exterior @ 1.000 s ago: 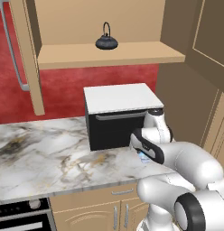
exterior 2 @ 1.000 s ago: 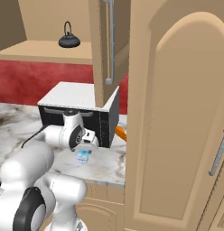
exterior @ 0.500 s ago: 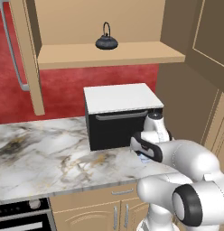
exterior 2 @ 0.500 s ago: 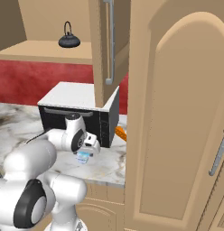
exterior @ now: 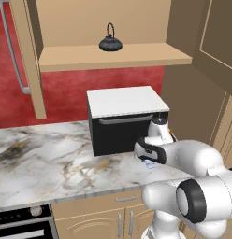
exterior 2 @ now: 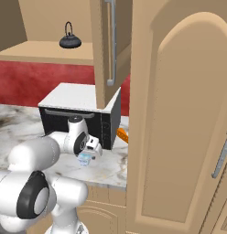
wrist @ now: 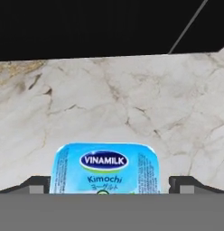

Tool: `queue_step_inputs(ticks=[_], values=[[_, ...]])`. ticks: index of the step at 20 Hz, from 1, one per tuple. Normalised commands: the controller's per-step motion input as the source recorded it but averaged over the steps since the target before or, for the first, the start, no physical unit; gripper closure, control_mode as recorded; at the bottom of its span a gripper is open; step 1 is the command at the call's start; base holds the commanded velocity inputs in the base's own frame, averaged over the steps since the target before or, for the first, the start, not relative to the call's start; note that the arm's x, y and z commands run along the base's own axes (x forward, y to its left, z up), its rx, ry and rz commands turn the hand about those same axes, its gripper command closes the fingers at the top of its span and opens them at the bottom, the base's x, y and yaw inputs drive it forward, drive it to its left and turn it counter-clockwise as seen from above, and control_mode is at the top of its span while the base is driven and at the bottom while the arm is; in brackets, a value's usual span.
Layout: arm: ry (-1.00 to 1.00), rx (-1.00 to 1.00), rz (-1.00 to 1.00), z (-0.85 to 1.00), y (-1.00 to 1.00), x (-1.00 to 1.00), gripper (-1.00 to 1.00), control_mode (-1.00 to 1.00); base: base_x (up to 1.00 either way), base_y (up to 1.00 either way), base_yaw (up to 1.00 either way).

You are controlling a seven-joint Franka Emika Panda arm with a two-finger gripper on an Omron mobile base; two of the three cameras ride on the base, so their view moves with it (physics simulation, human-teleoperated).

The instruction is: Pick the yogurt and yogurt from the counter and place them in the cabinets closest to them.

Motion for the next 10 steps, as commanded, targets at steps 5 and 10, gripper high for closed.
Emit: queue_step_inputs(ticks=[5,10], values=[[-0.01,0.00,-0.04,-0.34,0.00,-0.02,-1.00,-1.00,0.00,0.00,0.00],[0.00,0.00,-0.04,-0.58,0.00,-0.17,-1.00,-1.00,0.00,0.00,0.00]])
